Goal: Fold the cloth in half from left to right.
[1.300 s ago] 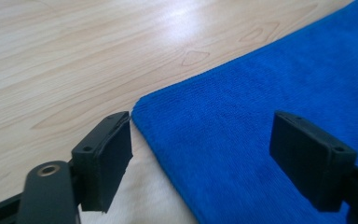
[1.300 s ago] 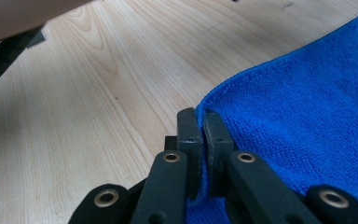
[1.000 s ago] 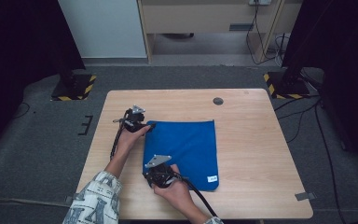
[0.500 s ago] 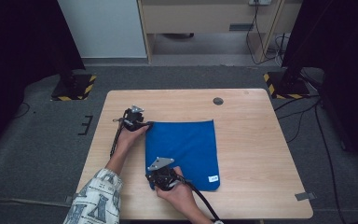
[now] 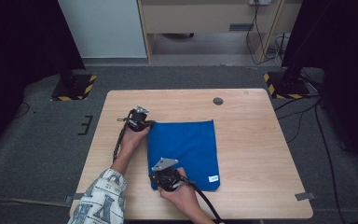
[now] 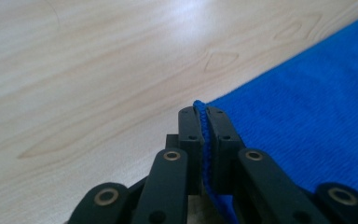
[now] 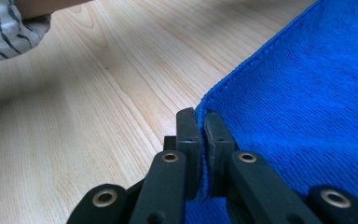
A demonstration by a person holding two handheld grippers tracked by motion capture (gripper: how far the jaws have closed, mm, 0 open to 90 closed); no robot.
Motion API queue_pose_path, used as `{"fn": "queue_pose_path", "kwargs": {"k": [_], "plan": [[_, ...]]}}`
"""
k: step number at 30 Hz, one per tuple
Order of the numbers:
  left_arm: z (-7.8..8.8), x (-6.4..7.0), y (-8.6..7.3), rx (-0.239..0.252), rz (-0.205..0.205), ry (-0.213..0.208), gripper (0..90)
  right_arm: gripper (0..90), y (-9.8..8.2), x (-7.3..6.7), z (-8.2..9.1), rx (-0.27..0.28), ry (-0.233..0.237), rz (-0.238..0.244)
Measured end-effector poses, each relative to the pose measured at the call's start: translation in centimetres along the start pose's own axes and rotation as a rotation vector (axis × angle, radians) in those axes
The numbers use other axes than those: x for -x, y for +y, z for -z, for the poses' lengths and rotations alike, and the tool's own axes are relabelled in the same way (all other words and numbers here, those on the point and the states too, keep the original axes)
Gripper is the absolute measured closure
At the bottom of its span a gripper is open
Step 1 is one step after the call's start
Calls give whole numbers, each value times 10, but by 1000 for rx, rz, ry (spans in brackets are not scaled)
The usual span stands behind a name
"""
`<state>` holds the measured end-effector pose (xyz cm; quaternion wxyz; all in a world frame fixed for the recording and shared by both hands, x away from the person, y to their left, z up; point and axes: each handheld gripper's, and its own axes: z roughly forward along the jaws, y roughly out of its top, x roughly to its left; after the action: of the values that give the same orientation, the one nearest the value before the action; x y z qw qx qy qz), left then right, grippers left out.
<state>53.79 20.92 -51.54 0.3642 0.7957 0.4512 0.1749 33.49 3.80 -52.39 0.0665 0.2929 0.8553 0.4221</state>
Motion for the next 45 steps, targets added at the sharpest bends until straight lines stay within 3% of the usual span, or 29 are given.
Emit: {"fn": "queue_pose_path", "kwargs": {"k": [3,12,15,17,20,26,30,39,45], "plan": [[6,4,6,26,-2,10,850,876,-1,1,5,4,-24,4],[19,16,28,53,-37,0,848,885,4,-6,17,31,-32,28],[21,18,33,47,-42,4,849,886,4,-6,18,42,-44,50],[22,19,35,59,-41,-1,852,886,3,-6,18,52,-40,44],[22,20,36,37,-55,5,853,886,3,-6,16,61,-32,33],[22,15,34,29,-44,4,852,886,8,-12,13,66,-34,32],[22,10,33,30,-26,-1,852,886,14,-17,11,59,-54,66],[29,-1,33,30,-33,9,860,886,24,-21,8,69,-55,53],[38,-14,30,25,-17,29,859,883,39,-30,-1,91,-26,34]]}}
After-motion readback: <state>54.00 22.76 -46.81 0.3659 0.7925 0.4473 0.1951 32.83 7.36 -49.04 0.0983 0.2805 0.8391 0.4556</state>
